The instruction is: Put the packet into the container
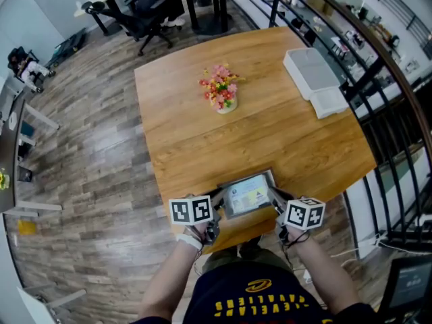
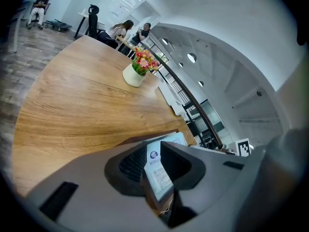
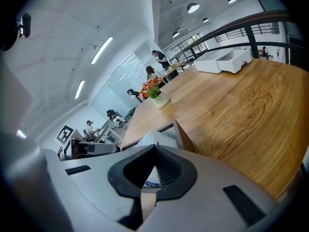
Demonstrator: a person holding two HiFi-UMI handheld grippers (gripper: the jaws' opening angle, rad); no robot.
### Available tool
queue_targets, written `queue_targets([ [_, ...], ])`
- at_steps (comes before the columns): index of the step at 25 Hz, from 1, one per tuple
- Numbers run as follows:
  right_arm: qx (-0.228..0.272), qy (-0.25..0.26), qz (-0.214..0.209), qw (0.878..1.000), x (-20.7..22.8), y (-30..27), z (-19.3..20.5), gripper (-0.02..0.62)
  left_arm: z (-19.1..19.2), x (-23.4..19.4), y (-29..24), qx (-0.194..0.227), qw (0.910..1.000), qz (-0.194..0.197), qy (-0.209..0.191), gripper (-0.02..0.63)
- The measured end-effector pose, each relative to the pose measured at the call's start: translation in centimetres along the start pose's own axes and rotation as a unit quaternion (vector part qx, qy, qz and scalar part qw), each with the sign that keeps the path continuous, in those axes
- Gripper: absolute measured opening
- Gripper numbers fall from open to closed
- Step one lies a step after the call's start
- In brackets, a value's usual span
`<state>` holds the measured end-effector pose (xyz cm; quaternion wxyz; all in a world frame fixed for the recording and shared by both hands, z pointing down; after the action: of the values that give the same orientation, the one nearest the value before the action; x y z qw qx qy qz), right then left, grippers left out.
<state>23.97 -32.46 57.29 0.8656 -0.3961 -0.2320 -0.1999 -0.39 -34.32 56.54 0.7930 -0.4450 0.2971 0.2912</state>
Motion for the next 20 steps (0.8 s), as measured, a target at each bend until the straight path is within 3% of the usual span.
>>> queue_targets([
  [10,-0.026,0.067,0.046,0.996,-0.3,-0.4,-0.6,0.011,0.1,1.4,0.0,0.001,0.9996,0.028,-0.002,0.074],
  [20,-0.081,0.204,0.126,0.968,-0.8,-0.9,-0.6,0.012,0.1,1.9,0.3,0.002,0.9997,0.017,-0.019,0.074],
])
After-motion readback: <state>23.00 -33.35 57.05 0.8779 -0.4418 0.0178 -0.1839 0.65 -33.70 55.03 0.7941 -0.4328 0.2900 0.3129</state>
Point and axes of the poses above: the fingertips, and each gripper's own axes: y backward along the fingers, x to its right, z out of its underside, the point moved 7 cm from there along y, backward along the fingers, and after that the axes turned 3 degrees about z, right-handed, at the moved point
